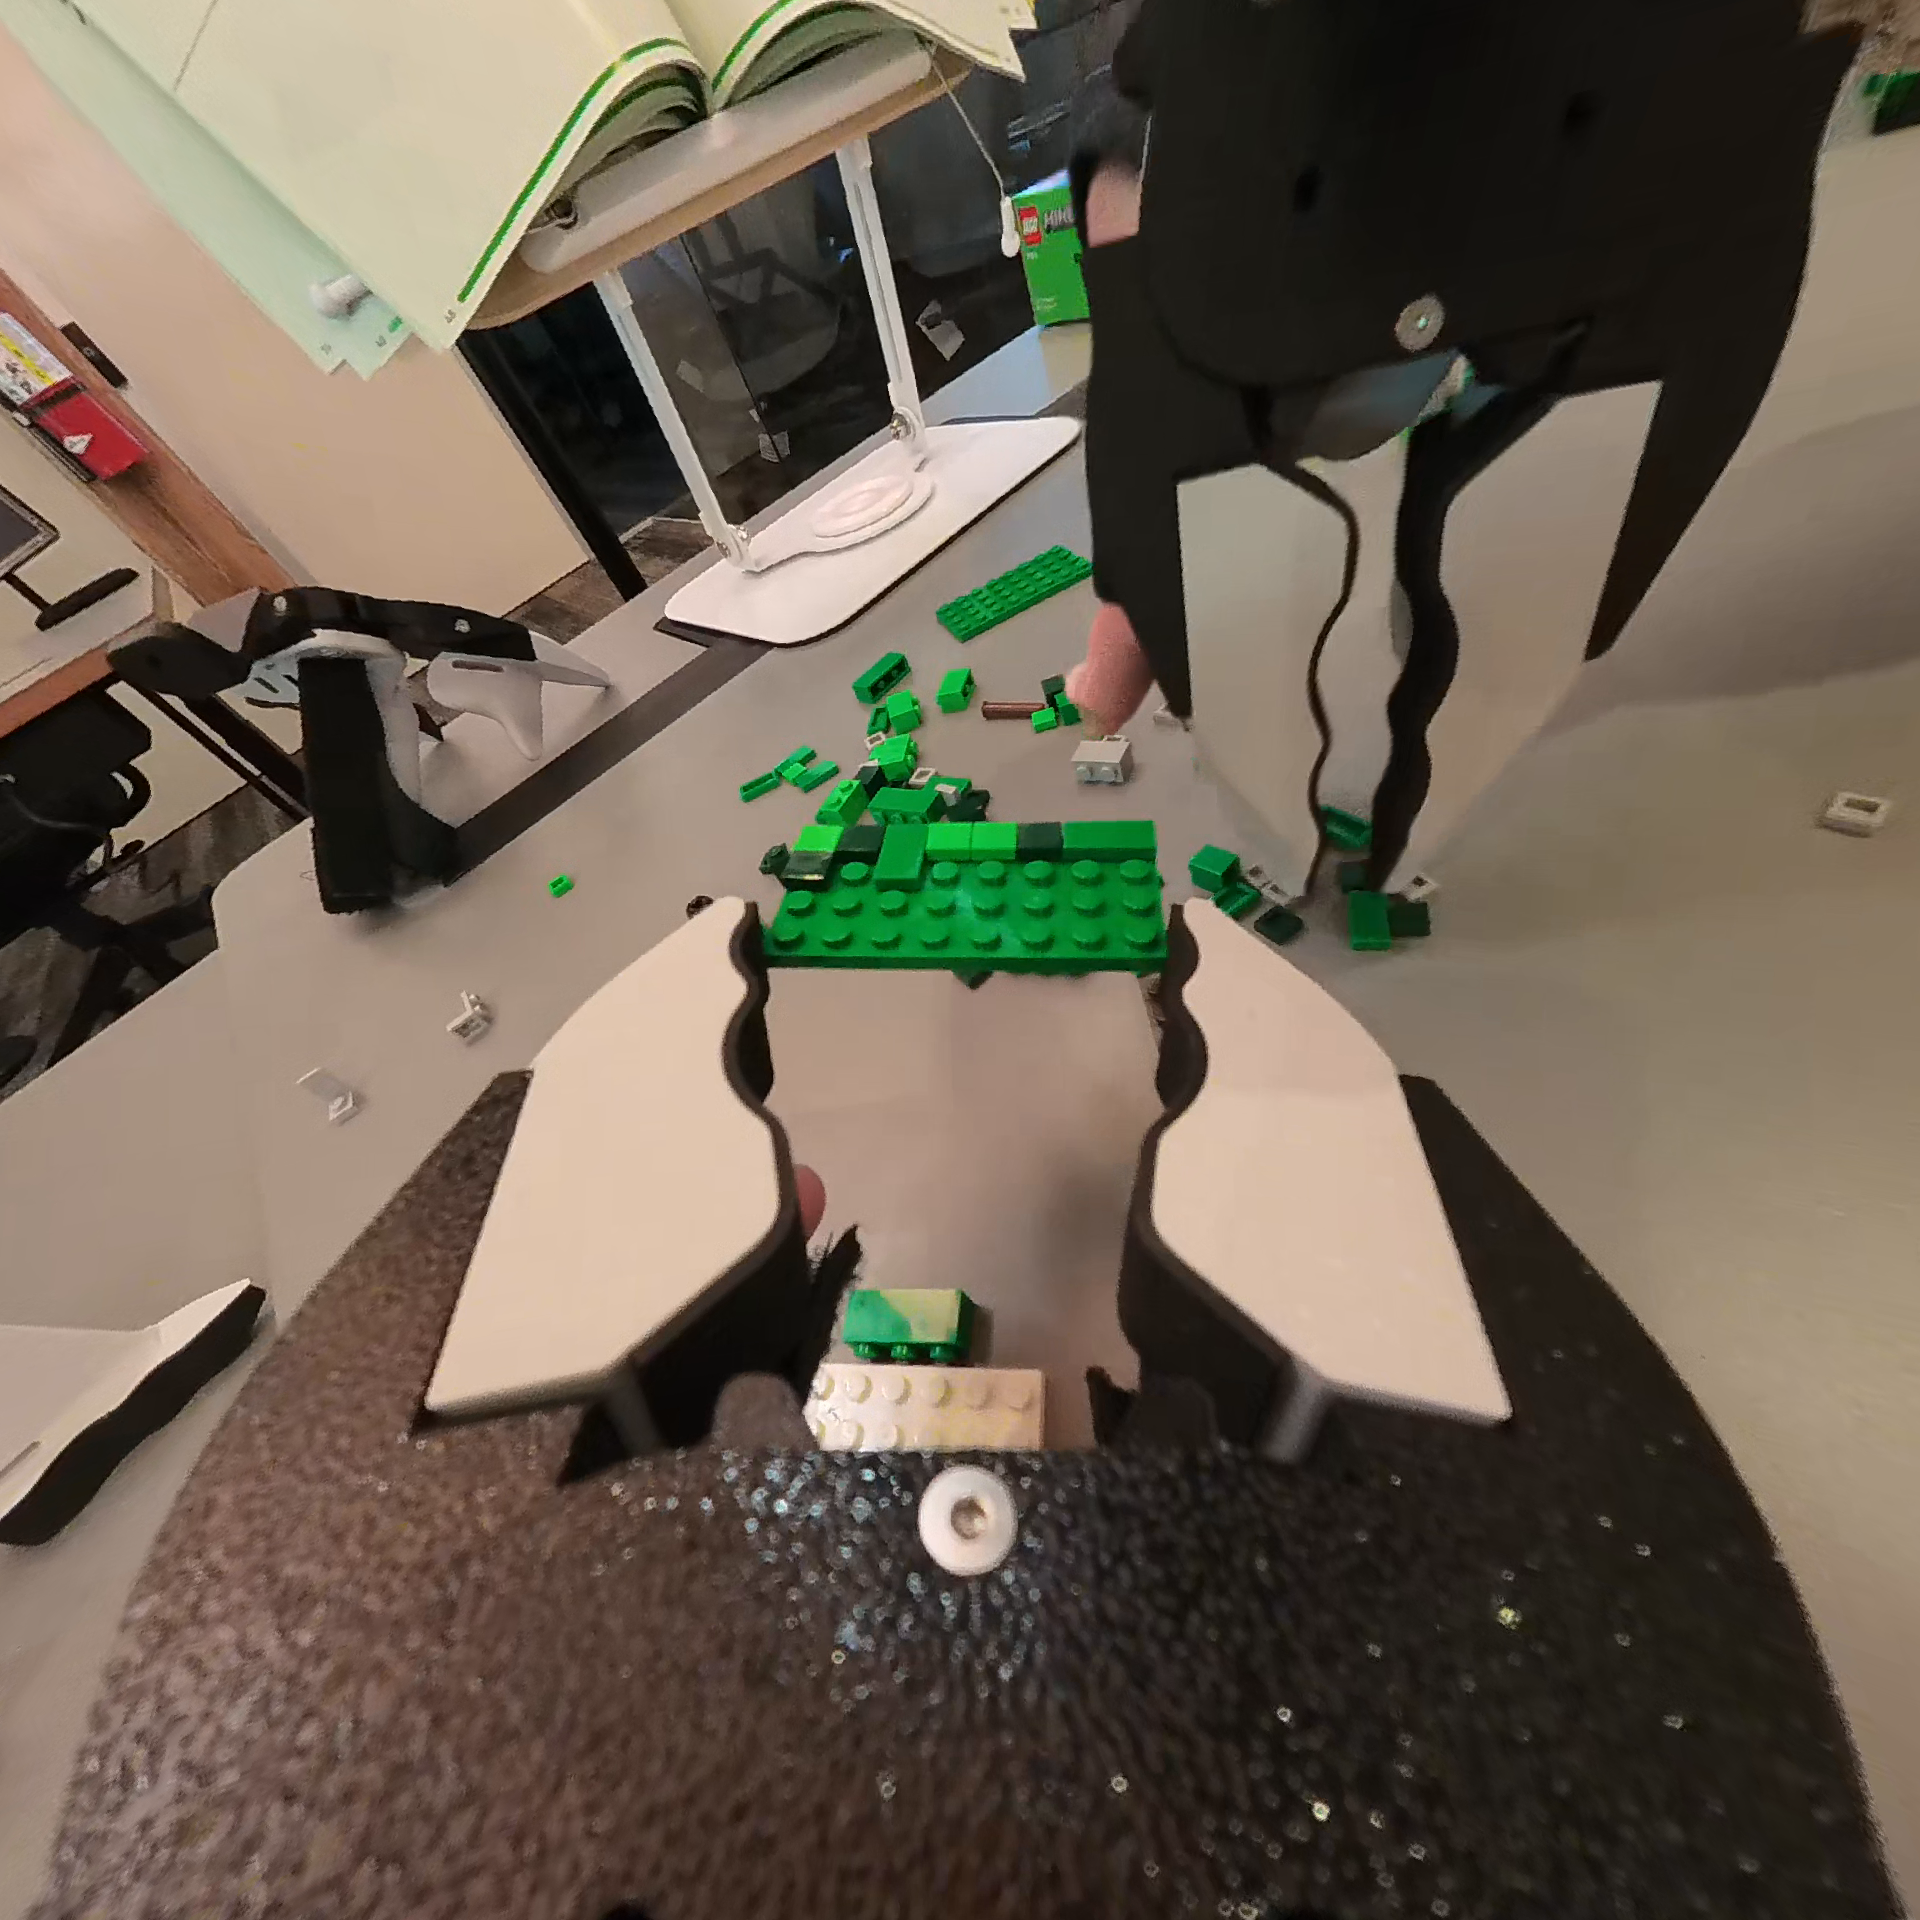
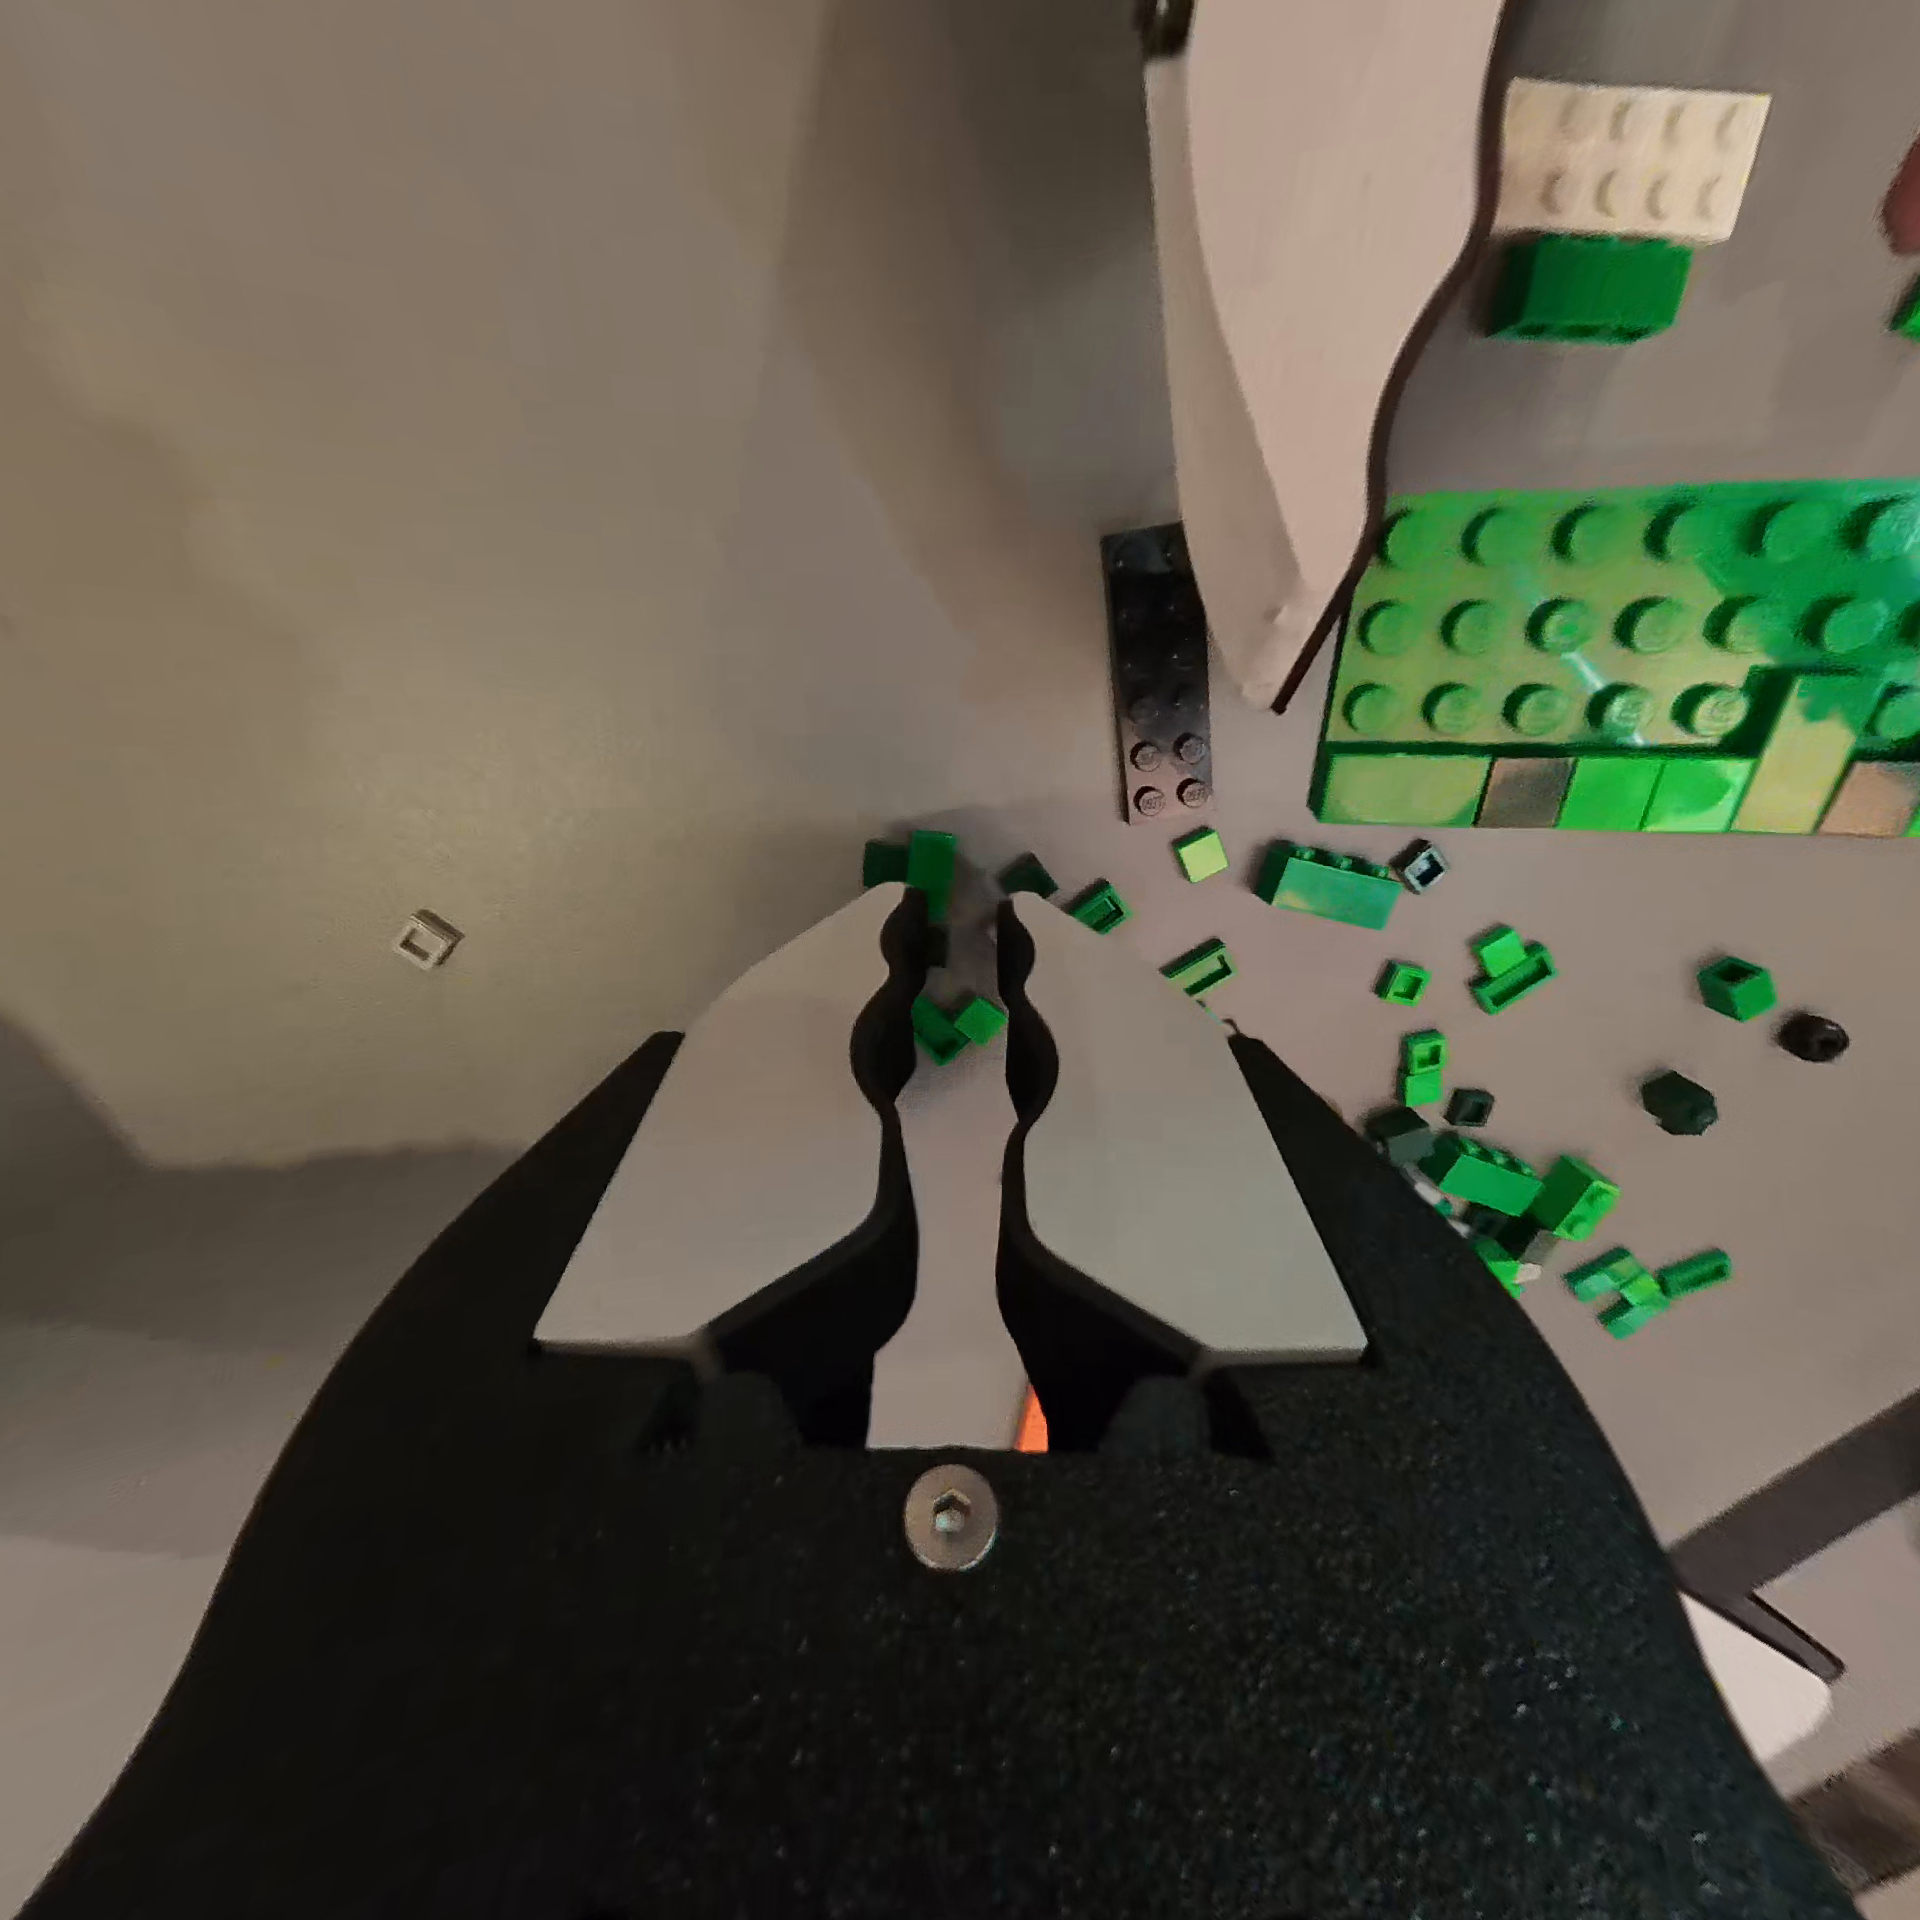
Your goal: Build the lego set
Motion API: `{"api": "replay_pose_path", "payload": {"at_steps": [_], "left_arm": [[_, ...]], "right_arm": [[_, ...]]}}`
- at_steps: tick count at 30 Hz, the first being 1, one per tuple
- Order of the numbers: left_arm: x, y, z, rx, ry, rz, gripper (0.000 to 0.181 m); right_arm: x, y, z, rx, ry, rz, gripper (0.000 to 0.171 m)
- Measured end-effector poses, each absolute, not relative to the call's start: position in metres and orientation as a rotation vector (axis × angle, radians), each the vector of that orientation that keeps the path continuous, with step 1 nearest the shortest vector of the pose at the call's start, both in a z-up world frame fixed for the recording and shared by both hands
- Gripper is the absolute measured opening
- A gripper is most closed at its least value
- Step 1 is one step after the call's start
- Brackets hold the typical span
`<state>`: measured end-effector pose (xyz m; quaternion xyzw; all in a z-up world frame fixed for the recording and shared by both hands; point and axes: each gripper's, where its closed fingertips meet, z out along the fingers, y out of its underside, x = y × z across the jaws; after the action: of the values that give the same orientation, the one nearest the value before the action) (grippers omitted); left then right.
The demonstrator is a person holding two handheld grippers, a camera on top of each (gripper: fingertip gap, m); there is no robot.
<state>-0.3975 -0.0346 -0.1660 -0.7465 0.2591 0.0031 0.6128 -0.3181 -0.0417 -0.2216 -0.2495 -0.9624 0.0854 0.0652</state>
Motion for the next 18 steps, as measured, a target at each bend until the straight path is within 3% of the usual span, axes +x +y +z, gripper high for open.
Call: {"api": "replay_pose_path", "payload": {"at_steps": [11, 18], "left_arm": [[-0.395, -0.035, -0.167, -1.724, 0.611, 0.004, 0.073], [-0.394, -0.035, -0.168, -1.727, 0.616, 0.004, 0.073]], "right_arm": [[-0.311, -0.054, -0.226, -0.770, -2.930, 0.347, 0.027], [-0.317, -0.044, -0.224, -0.816, -2.910, 0.321, 0.016]]}}
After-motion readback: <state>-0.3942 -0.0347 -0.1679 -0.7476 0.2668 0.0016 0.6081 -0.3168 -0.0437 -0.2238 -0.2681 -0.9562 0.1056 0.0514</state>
